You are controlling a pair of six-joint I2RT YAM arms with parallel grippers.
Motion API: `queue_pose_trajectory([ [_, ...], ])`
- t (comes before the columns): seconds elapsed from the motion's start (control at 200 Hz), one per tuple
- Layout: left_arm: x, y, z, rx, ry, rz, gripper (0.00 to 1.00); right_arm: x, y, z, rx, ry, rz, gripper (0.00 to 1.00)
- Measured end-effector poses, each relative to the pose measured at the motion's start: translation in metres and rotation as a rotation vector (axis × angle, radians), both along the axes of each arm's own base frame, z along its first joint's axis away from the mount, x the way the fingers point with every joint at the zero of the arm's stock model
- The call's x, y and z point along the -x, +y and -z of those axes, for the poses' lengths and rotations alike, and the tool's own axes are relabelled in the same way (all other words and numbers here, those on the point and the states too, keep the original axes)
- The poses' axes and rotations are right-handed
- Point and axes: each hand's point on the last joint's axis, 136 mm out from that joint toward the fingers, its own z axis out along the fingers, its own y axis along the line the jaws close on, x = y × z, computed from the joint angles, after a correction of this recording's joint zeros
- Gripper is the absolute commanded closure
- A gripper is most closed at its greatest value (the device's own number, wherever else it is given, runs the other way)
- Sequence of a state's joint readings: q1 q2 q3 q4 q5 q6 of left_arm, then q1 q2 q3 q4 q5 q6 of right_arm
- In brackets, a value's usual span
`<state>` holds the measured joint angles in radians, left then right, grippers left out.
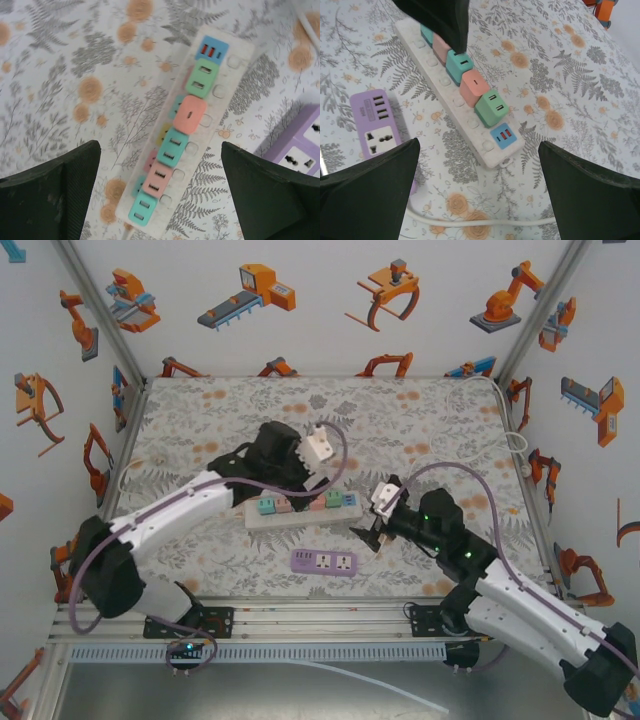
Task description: Pull the plug off the socket
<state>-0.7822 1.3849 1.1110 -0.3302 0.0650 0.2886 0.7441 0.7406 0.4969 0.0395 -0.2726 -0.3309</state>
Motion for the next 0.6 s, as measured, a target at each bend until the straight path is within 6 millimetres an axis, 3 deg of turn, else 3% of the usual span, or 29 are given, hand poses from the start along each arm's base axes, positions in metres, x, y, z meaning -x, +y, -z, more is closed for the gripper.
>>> queue_pose_trajectory([
  [0.135, -0.018, 0.060, -0.025, 0.193, 0.008, -0.287, 0.00, -0.018, 0.017, 0.005, 0.090, -0.027, -0.029, 0.10],
  [0.235, -0.025, 0.101, -0.030, 0.335, 0.041, -0.484, 0.00, -0.034, 0.032, 0.014, 0.171, -0.053, -0.063, 0.11],
  [0.436, -0.022, 0.165, 0.007, 0.511, 0.176, -0.783, 0.02, -0.060, 0.067, 0.028, 0.279, -0.064, -0.194, 0.12],
  [0.601, -0.015, 0.192, 0.041, 0.567, 0.280, -0.927, 0.04, -0.082, 0.078, 0.036, 0.272, -0.008, -0.278, 0.16],
])
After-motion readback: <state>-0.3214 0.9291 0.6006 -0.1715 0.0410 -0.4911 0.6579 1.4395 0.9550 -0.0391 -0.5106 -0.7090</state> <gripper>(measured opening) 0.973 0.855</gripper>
